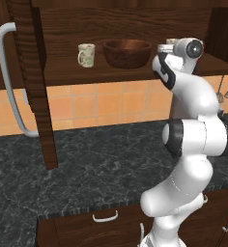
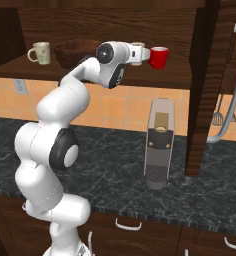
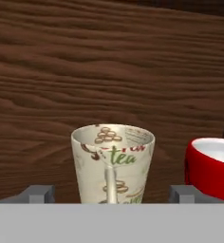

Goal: Gather all objects into one cabinet and sort the glasses and bowls to opposite sides.

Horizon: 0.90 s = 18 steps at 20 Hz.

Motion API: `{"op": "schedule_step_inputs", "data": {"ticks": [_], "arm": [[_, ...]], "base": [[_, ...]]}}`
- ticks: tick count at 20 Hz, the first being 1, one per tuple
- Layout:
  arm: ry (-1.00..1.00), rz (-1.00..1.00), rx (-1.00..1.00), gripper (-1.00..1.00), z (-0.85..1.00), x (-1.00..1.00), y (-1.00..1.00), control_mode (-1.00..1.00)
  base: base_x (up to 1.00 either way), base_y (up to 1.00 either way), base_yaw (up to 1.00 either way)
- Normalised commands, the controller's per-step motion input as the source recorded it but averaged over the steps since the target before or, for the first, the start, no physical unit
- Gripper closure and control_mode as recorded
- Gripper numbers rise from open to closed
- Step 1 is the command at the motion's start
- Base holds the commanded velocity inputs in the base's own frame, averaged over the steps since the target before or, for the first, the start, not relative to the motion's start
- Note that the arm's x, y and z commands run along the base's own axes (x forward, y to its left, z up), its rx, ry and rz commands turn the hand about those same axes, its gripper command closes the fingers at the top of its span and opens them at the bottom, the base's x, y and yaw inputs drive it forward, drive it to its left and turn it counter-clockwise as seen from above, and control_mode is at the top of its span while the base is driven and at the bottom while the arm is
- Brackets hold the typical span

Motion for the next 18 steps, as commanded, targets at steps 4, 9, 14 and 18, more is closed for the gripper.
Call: {"op": "schedule_step_inputs", "data": {"ticks": [4,9,14,18], "arm": [[-0.03,0.01,0.03,-1.00,0.10,-0.84,0.00,-1.00],[0.01,0.01,0.05,-1.00,0.35,-0.59,0.12,-1.00],[0.23,0.08,0.02,-1.00,0.33,-0.79,0.23,-1.00],[0.02,0.07,0.00,-1.00,0.00,-1.00,0.02,-1.00]], "base": [[0.00,0.00,0.00],[0.00,0.00,0.00],[0.00,0.00,0.00],[0.00,0.00,0.00]]}}
